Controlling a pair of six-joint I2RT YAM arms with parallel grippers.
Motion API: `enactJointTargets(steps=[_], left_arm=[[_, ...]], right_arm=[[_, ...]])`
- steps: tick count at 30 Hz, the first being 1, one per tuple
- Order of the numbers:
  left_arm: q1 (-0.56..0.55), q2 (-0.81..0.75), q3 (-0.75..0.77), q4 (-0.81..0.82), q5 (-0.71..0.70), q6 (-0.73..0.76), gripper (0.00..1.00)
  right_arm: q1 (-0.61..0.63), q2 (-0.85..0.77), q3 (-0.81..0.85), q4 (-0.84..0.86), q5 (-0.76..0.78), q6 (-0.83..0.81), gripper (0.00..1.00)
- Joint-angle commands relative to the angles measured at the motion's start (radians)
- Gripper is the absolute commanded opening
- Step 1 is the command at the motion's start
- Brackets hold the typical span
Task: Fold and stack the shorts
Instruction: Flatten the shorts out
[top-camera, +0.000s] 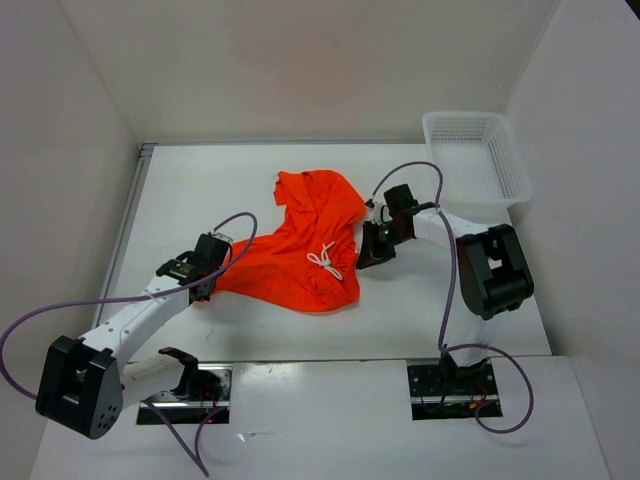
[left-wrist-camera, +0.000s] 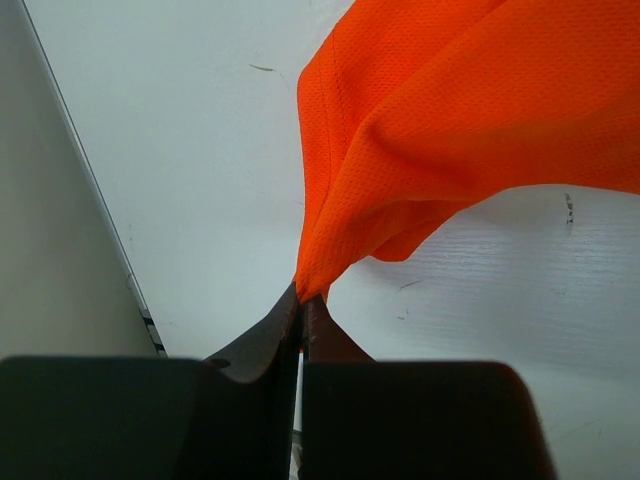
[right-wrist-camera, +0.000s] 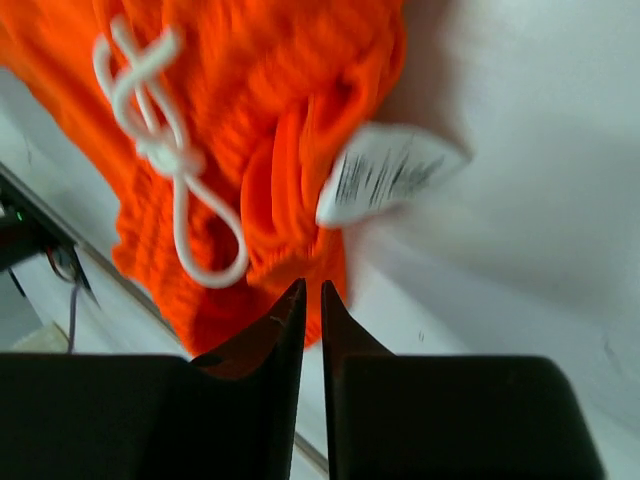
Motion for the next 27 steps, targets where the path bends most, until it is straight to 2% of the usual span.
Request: enactJointTargets(steps=[1,5,9,19,23,27], left_arm=[[-0.004,0.015,0.044,0.021,-0.028,0.003,0.00],[-0.004,0.024,0.053,0.021,-0.039,0.003,0.00],[-0.004,0.024,0.044,0.039,-0.039,0.003,0.00],[-0.004,0.024,0.024,0.040,-0.048,0.003,0.00],[-0.004,0.015,-0.022,0.049,-0.073,0.003,0.00],[0.030,0.004,-0.083,0.078,-0.102,0.003,0.00]], right_arm=[[0.004,0.056,0.085,0.127,0.035,0.091,0.15],[0.004,0.106,0.094,0.155,0.001,0.120,0.16],[0.048,0.169,0.126,0.218,0.047,0.139,0.16],[0.168,0.267,0.422,0.224,0.095,0.139,0.13],[0.260,0.290,0.446,0.224,0.093,0.105,0.12],[0.323,0.315,0.436,0.233,0.194,0.093,0.10]])
